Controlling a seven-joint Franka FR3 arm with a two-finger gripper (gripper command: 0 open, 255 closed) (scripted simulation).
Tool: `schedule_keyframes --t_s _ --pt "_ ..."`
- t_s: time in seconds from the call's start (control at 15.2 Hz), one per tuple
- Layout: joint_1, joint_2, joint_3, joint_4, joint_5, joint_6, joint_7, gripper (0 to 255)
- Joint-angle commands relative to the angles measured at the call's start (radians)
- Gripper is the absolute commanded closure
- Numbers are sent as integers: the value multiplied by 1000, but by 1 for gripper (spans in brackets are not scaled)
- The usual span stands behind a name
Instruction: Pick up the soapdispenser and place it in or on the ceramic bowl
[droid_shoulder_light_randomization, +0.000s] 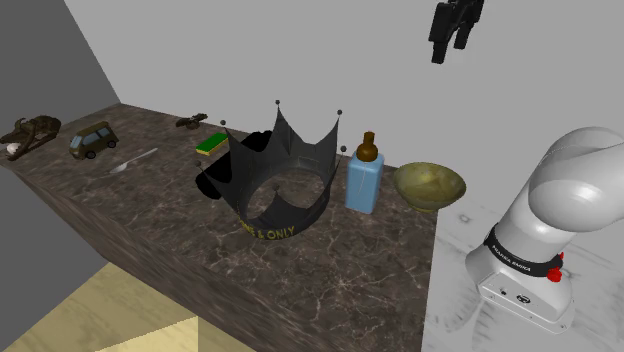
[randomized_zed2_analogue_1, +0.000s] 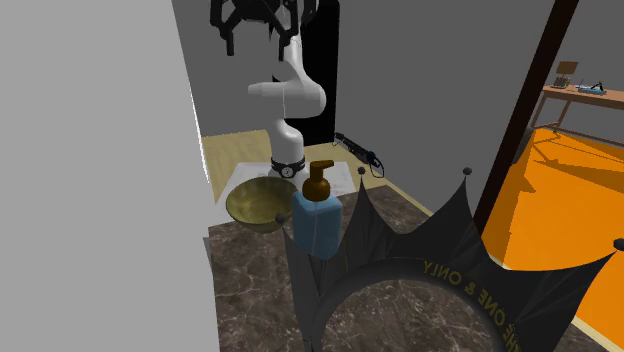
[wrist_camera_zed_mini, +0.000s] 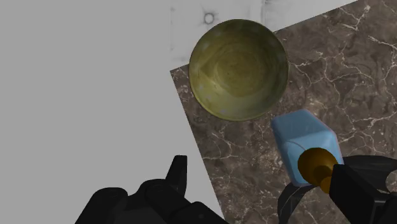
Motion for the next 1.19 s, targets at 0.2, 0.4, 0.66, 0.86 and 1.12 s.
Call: schedule_keyframes --t_s 0.2,0.4,0.66,0.86,1.12 --pt "17 20 39 -65 19 86 37 0" --pt "34 52 78 -120 37 175 75 0" --pt "55 116 133 -177 55 296 125 0" --pt "69 179 174 -206 63 389 164 0" --pt "82 282 232 -225 62 511 220 0"
